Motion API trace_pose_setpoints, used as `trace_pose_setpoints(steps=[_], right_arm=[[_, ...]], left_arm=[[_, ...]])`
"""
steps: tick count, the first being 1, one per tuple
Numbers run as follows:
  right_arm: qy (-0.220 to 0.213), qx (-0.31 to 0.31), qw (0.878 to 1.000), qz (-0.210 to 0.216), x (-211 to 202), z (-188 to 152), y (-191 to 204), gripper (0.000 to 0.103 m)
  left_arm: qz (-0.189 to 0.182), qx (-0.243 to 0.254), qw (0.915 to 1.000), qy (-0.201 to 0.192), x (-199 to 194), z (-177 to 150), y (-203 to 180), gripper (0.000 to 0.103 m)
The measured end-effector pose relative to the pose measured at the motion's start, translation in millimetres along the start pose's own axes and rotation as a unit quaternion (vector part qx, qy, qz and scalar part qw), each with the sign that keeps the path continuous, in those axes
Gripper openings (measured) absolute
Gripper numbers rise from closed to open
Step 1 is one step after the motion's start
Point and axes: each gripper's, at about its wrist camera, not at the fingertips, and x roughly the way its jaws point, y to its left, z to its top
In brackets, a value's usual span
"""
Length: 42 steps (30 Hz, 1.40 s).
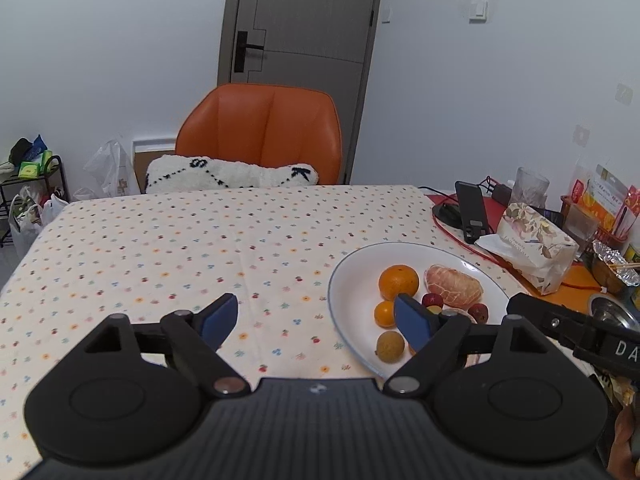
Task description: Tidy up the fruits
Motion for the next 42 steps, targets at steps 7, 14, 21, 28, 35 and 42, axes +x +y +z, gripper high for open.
trace_pose_setpoints(steps=[7,14,21,28,35,42], right_arm=[[-0.002,-0.019,1.000,0.008,-13,-7,20,0.054],[0.001,-0.032,0.999,0.014,-20,-15,41,0.054],[-0.005,-0.048,0.999,0.018,-30,-19,62,0.061],[-0.007,-0.065,0.998,0.025,-42,-24,82,0.079],[-0.008,-0.078,0.997,0.029,-56,-28,99,0.101],[0.003,-0.073,0.997,0.028,-77,-31,108,0.103]], left_arm=[[0.007,-0.014,0.9998,-0.011,-27,-10,19,0.084],[0.014,-0.022,0.9995,-0.017,-52,-19,41,0.084],[0.018,-0.019,0.9994,-0.024,-75,-23,55,0.089],[0.023,-0.020,0.9993,-0.023,-99,-30,71,0.096],[0.031,-0.017,0.9992,-0.018,-126,-35,86,0.098],[0.034,-0.012,0.9991,-0.022,-153,-39,96,0.098]])
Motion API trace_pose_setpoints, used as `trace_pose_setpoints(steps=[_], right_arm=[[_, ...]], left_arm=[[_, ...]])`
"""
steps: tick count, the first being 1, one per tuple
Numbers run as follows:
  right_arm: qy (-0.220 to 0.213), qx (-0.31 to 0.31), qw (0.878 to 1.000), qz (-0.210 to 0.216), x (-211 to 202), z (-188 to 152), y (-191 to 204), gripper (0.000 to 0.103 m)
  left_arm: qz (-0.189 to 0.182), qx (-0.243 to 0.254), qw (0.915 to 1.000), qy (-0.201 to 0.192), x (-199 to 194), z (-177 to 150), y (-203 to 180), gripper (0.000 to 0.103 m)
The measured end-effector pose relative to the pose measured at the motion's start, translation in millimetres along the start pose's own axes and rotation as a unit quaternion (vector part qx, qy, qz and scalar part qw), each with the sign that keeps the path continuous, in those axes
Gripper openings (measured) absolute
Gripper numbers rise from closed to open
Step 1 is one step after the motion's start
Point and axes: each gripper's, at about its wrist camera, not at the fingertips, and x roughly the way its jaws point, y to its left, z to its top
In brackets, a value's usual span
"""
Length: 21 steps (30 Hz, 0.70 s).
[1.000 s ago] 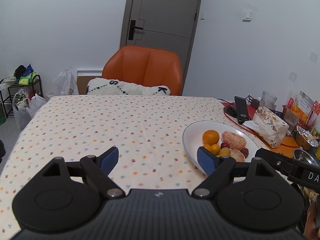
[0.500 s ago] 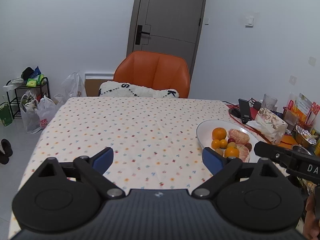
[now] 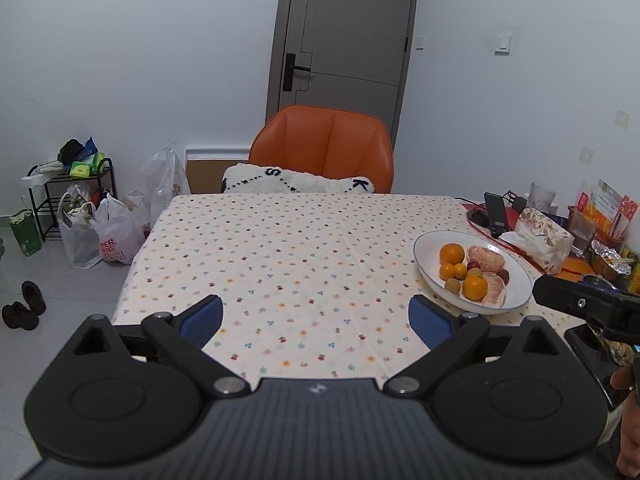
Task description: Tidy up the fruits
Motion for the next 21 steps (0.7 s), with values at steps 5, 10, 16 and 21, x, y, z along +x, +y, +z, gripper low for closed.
trace_pose_setpoints(steps=[5,10,16,21], right_arm=[[0.005,-0.006,1.000,-0.003,-16,-2,6,0.103],[0.007,-0.026,1.000,-0.008,-31,0,14,0.103],[0.003,-0.035,0.999,-0.007,-49,5,18,0.103],[0.006,-0.031,0.999,-0.008,-55,3,17,0.103]], left_arm=[[-0.004,0.007,1.0000,0.002,-16,-3,4,0.099],[-0.013,0.004,0.9999,-0.003,-32,-7,8,0.099],[-0.020,0.014,0.9997,-0.008,-45,-7,7,0.099],[-0.027,0.024,0.9993,-0.005,-51,-9,5,0.099]])
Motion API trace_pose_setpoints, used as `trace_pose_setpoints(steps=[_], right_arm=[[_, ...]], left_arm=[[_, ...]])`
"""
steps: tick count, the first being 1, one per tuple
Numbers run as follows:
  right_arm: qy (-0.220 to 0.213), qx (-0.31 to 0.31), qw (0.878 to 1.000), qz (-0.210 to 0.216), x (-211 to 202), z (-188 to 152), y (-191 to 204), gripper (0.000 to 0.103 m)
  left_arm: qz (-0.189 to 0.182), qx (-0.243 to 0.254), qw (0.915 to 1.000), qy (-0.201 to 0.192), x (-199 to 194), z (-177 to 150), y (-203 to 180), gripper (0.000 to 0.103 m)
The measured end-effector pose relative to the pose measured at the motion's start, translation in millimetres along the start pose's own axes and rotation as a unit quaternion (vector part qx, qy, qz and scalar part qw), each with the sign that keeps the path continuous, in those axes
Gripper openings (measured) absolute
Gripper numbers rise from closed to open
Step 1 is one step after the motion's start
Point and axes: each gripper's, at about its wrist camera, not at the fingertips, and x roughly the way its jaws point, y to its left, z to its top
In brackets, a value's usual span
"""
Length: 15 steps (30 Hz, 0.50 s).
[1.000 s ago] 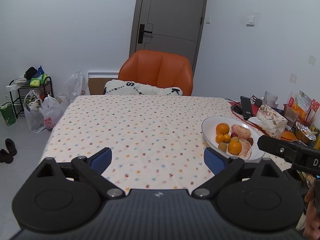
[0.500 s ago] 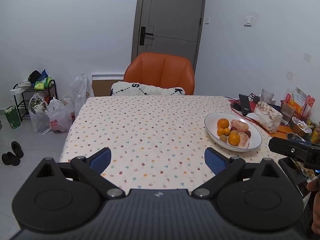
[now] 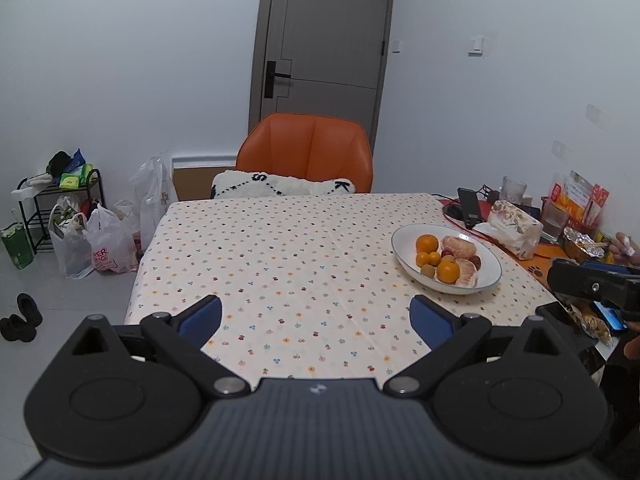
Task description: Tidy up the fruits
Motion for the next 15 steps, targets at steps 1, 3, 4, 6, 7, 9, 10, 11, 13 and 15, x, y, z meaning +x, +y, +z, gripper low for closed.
trace_pose_setpoints(steps=[1,3,4,6,7,9,10,11,13,15], right_arm=[[0.001,0.001,1.000,0.000,-0.5,-1.0,-0.2,0.103],[0.004,0.002,1.000,0.002,-0.5,-2.2,-0.1,0.103],[0.005,0.004,1.000,0.003,-0.5,-2.9,0.3,0.103],[0.007,0.005,1.000,0.007,-1.1,-4.6,1.7,0.103],[0.009,0.004,1.000,0.008,-1.2,-5.5,2.2,0.103],[0.012,0.002,1.000,0.010,-1.3,-7.2,4.2,0.103],[0.013,0.002,1.000,0.011,-1.5,-7.9,4.9,0.103],[0.013,0.002,1.000,0.013,-2.0,-8.6,5.4,0.103],[0.012,0.002,1.000,0.016,-2.6,-9.7,6.6,0.103],[0.014,0.003,1.000,0.015,-1.2,-10.2,6.1,0.103]], left_arm=[[-0.001,0.001,1.0000,0.001,-0.5,-0.6,-0.3,0.099],[-0.001,0.003,1.0000,0.006,0.2,-1.6,-1.2,0.099],[0.001,0.004,0.9999,0.011,1.0,-2.2,-1.5,0.099],[0.009,0.005,0.9998,0.016,0.9,-2.7,-2.2,0.099],[0.013,0.006,0.9998,0.014,-0.6,-3.7,-1.9,0.099],[0.015,0.006,0.9998,0.015,-3.2,-4.5,-1.1,0.100],[0.016,0.007,0.9997,0.017,-4.3,-4.6,-0.6,0.100],[0.018,0.009,0.9997,0.016,-5.4,-4.9,-0.2,0.100],[0.022,0.010,0.9996,0.014,-7.2,-5.3,0.8,0.100],[0.023,0.008,0.9996,0.017,-6.2,-5.1,1.9,0.100]])
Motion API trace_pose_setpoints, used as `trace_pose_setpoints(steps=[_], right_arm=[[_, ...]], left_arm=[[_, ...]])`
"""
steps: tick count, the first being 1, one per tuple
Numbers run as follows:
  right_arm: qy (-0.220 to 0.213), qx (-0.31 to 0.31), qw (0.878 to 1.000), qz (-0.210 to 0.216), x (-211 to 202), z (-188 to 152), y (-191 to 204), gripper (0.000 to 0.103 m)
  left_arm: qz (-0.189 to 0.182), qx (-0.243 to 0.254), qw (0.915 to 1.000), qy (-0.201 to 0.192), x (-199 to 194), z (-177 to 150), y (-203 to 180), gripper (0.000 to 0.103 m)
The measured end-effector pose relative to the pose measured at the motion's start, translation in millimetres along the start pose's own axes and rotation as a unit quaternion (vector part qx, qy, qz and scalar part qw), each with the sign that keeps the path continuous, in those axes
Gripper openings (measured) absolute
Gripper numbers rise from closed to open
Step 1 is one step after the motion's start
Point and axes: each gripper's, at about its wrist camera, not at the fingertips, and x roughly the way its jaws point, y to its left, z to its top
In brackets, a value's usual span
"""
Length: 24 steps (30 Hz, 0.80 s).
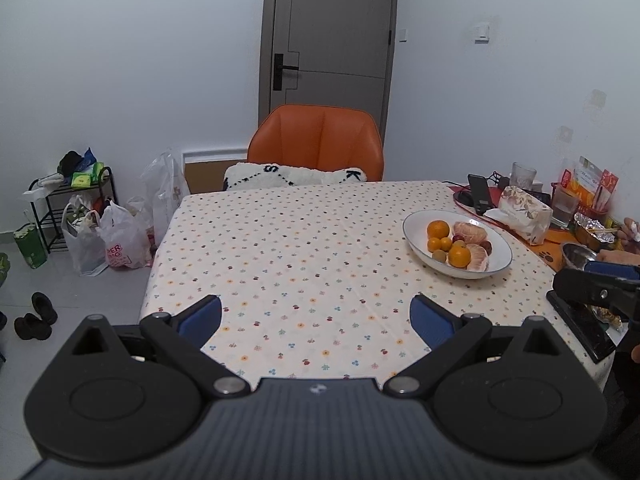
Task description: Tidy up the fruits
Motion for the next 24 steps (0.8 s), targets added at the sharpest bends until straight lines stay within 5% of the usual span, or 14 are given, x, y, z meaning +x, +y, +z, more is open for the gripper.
trace_pose_setpoints(steps=[24], right_arm=[[0.007,0.000,1.000,0.002,2.5,-3.0,1.3,0.103]], left_arm=[[0.004,-0.004,0.9999,0.008,4.2,-1.9,3.6,0.100]])
